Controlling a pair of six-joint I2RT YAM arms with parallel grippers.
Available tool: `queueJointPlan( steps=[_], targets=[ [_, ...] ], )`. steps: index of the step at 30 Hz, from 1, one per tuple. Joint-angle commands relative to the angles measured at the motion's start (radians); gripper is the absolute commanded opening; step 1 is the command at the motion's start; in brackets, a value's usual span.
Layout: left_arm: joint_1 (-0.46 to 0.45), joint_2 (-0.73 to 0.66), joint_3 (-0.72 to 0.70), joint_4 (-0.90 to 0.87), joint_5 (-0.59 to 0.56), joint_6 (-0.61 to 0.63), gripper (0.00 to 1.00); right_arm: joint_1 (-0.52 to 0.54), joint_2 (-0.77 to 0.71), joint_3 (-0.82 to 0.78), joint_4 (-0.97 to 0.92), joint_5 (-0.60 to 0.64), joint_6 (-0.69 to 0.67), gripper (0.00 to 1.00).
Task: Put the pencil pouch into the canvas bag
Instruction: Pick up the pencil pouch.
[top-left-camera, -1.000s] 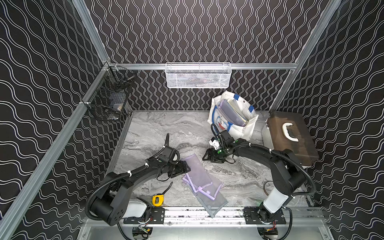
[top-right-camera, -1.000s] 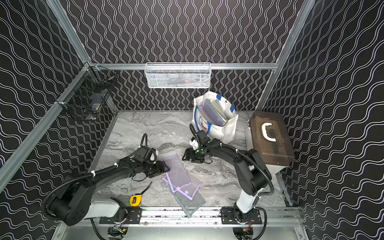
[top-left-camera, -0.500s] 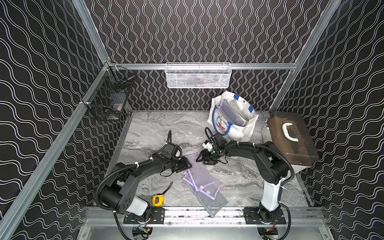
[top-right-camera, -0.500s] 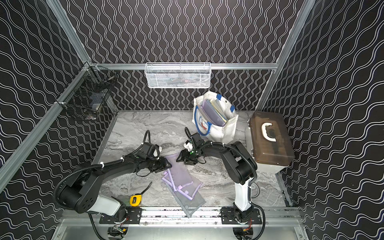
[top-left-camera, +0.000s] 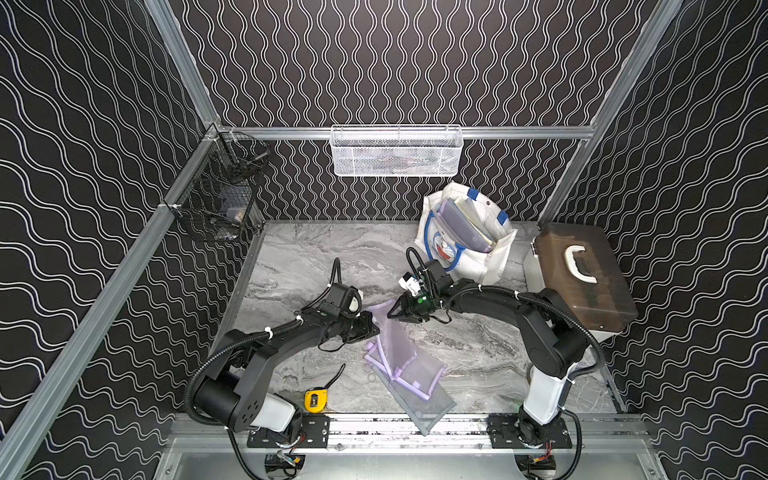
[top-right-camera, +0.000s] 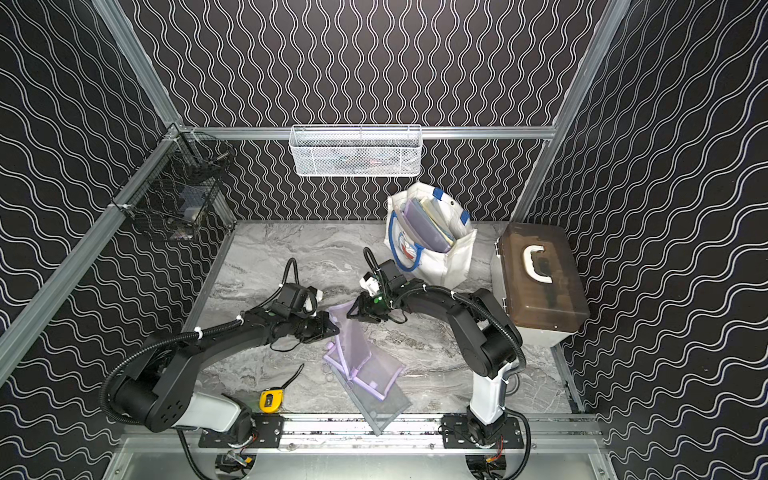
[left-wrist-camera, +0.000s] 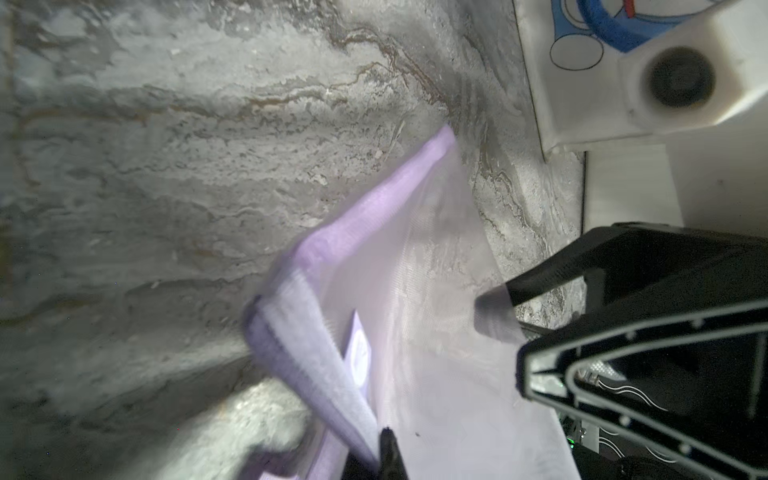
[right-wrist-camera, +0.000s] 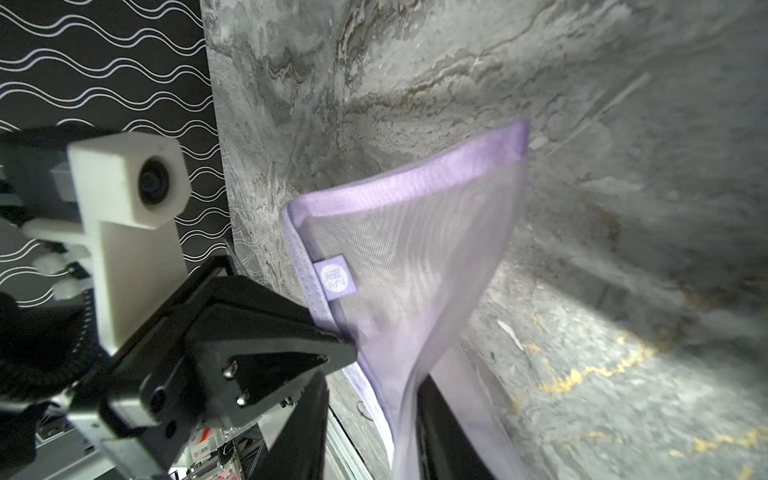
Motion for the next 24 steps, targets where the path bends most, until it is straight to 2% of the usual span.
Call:
queueJointPlan(
  steps=[1, 7, 12, 15, 19, 20, 24],
  targets=[
    [0.01, -0.026, -0.002, 0.027, 0.01, -0.005, 0.0, 0.002, -0.012, -0.005, -0.013, 0.007, 0.002, 0.34],
    [0.023, -0.085, -0.022, 0.06, 0.02, -0.022, 0.0, 0.003, -0.015, -0.055, -0.007, 0.007, 0.016, 0.42],
    [0.025, -0.123, -0.032, 0.087, 0.027, -0.039, 0.0, 0.002, -0.023, -0.099, 0.076, -0.03, 0.068, 0.41],
    [0.026, -0.125, -0.025, 0.078, 0.031, -0.033, 0.0, 0.003, -0.045, -0.111, 0.117, -0.033, 0.082, 0.33],
    [0.027, -0.124, -0.016, 0.066, 0.026, -0.025, 0.0, 0.002, -0.092, -0.112, 0.156, -0.037, 0.073, 0.03],
    [0.027, -0.125, -0.013, 0.058, 0.021, -0.022, 0.04, 0.002, -0.104, -0.1, 0.142, -0.032, 0.054, 0.0],
    [0.029, -0.135, -0.002, 0.022, -0.003, 0.002, 0.5, -0.007, -0.167, 0.034, -0.088, 0.057, -0.132, 0.0]
  ],
)
